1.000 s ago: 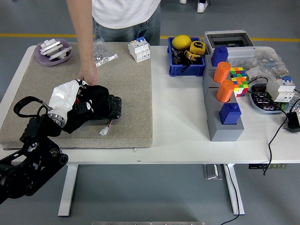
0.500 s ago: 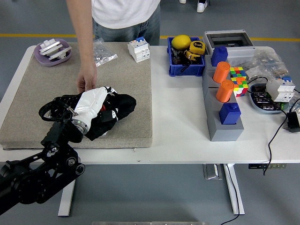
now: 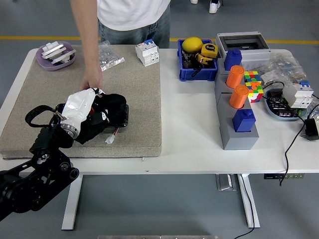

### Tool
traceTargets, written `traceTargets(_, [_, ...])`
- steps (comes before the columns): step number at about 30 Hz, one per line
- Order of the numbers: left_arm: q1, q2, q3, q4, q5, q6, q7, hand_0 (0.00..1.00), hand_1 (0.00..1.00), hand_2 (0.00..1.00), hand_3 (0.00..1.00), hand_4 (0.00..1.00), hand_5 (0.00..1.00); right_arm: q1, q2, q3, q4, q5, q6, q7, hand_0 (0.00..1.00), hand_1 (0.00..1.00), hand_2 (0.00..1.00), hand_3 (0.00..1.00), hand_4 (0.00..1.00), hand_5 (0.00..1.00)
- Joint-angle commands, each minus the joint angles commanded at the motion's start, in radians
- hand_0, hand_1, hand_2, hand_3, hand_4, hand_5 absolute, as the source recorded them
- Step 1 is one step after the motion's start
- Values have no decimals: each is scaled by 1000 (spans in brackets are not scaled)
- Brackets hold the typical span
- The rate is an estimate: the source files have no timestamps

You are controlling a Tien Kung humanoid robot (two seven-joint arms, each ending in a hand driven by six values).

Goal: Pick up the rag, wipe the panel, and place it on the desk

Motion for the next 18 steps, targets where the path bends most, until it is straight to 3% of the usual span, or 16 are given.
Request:
traceTargets(10, [45,38,-140,54,26,-1,-3,185,239,550,544,285,2,-2,-1,-5,0,9,1,4,764,702,711,684,998,520])
traceTargets(18, [62,52,-208,98,34,2,-9,186,238,550,543,281,2,-4,-2,-4,0,9,1,3,764,702,711,685,998,521])
